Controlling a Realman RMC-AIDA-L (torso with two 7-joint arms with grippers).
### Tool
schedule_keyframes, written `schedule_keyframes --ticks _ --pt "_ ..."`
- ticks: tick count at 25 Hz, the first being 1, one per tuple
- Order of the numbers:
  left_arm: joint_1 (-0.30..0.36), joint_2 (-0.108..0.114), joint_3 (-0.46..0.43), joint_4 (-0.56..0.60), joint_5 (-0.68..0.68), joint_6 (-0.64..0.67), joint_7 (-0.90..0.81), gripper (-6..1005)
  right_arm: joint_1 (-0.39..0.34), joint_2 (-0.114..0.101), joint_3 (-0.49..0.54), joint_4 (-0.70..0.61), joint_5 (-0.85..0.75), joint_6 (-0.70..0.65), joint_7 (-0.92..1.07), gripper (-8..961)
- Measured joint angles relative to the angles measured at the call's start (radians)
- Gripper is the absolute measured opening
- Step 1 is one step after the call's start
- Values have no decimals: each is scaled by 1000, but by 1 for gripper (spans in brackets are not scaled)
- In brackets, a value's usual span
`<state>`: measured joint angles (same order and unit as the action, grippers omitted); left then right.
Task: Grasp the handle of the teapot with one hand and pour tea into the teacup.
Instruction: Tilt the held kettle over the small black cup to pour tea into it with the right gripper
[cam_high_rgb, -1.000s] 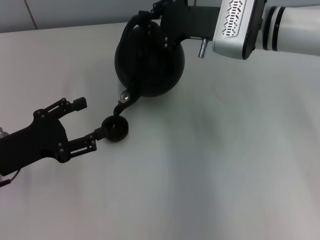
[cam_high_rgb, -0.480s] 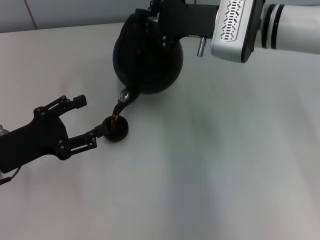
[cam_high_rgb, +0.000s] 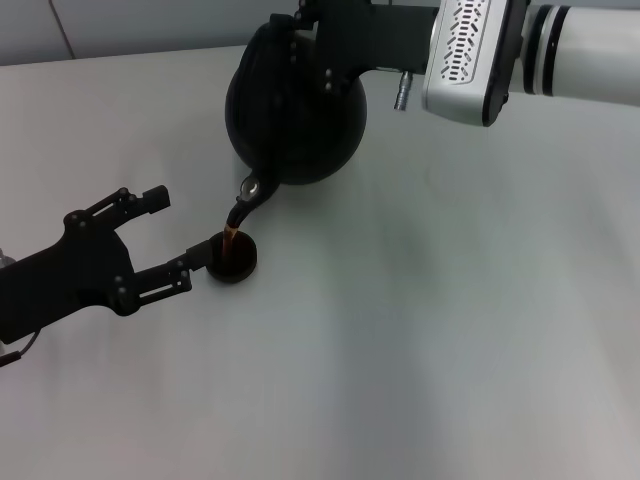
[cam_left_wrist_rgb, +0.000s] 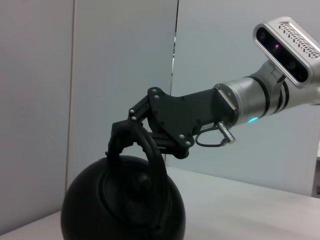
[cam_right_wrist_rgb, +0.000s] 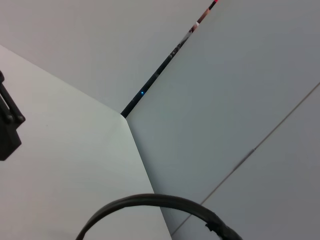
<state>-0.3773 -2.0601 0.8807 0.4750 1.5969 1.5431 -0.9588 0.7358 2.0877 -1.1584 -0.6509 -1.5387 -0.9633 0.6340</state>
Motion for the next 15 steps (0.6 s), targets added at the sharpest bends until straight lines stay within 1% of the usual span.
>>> schedule_keyframes --ticks 3,4,5,7,9,15 --pt "0 0 -4 0 0 0 0 864 -10 0 0 13 36 0 6 82" --pt "0 0 -7 -1 0 0 0 864 -22 -1 0 27 82 -2 6 82" --pt "0 0 -7 -1 0 0 0 864 -22 -1 0 27 82 -2 6 82" --pt "0 0 -8 -1 0 0 0 864 -37 -4 0 56 154 -15 6 81" --pt "0 0 -8 0 0 0 0 864 -48 -5 1 72 183 -23 7 81" --pt "0 0 -8 2 0 0 -2 864 -79 -2 6 87 214 -25 8 82"
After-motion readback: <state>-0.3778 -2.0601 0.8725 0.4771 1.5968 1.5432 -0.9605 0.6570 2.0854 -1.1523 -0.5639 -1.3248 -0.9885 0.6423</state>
